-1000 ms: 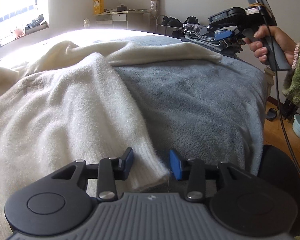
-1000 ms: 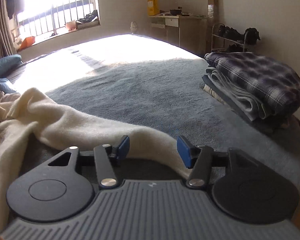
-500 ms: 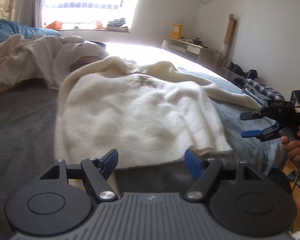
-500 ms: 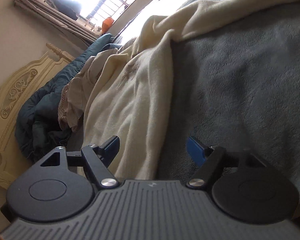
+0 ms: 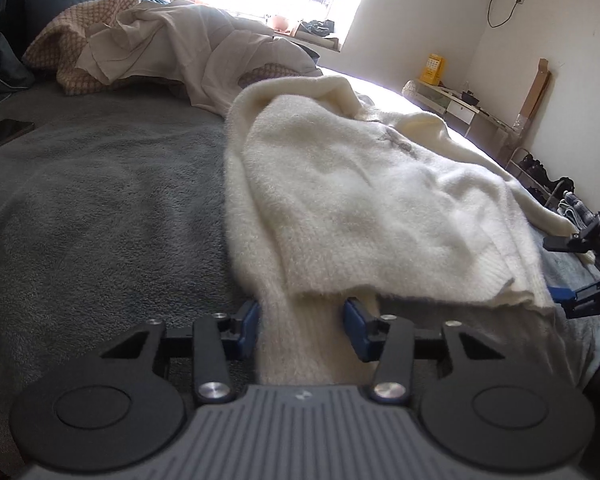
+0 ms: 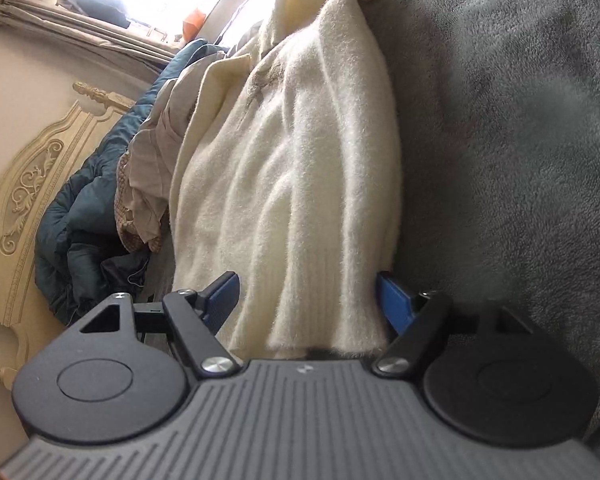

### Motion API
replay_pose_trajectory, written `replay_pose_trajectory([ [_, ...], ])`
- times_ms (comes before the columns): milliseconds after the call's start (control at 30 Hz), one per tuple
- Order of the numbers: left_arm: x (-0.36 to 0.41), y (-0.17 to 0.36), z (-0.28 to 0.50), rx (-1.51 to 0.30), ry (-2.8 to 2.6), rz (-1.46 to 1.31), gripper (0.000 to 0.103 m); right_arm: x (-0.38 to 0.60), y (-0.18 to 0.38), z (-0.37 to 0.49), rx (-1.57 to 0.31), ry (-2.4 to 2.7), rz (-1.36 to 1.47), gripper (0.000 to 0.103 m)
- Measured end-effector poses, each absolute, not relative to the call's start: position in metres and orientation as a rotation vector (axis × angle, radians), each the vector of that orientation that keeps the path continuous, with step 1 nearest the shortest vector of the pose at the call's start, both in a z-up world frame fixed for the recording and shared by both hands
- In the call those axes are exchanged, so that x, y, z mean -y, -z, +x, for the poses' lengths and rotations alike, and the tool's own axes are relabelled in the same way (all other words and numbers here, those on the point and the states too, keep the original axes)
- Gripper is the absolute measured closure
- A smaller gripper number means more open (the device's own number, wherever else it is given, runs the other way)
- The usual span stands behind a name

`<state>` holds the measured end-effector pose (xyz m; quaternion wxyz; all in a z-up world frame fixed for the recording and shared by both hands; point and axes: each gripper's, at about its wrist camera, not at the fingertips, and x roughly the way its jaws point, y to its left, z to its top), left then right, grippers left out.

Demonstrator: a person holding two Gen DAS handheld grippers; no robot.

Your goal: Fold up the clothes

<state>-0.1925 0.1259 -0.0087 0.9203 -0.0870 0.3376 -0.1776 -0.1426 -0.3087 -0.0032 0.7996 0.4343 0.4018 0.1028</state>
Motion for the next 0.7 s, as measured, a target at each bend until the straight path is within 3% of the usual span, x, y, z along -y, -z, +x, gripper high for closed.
replay_pose_trajectory([
  [33,-0.128,0.008,-0.193,-0.685,0.369,-0.197,0.086,0.309,0.005,-0.142,-0.866,-0.214,0.943,0.028],
  [100,-0.139,0.002,-0.193,-0.664,0.381,-0.265,0.092,0.310,0.009,-0.142,-0.873,-0.199,0.966,0.028],
  [267,-0.176,-0.039,-0.195,-0.529,0.355,-0.306,0.093,0.317,0.009,-0.146,-0.871,-0.178,0.990,0.028],
  [467,-0.229,-0.087,-0.169,-0.398,0.122,-0.168,0.093,0.323,0.007,-0.149,-0.871,-0.158,0.984,0.028],
  [533,-0.244,-0.087,-0.152,-0.400,-0.010,-0.097,0.091,0.325,0.009,-0.150,-0.871,-0.153,0.986,0.028],
  [600,-0.260,-0.078,-0.135,-0.461,-0.127,-0.073,0.078,0.327,0.011,-0.151,-0.875,-0.148,0.989,0.028],
  [667,-0.268,-0.070,-0.139,-0.489,-0.103,-0.147,0.077,0.328,0.013,-0.150,-0.878,-0.147,0.988,0.028],
  [700,-0.269,-0.067,-0.146,-0.495,-0.054,-0.199,0.069,0.328,0.014,-0.150,-0.879,-0.146,0.987,0.028],
])
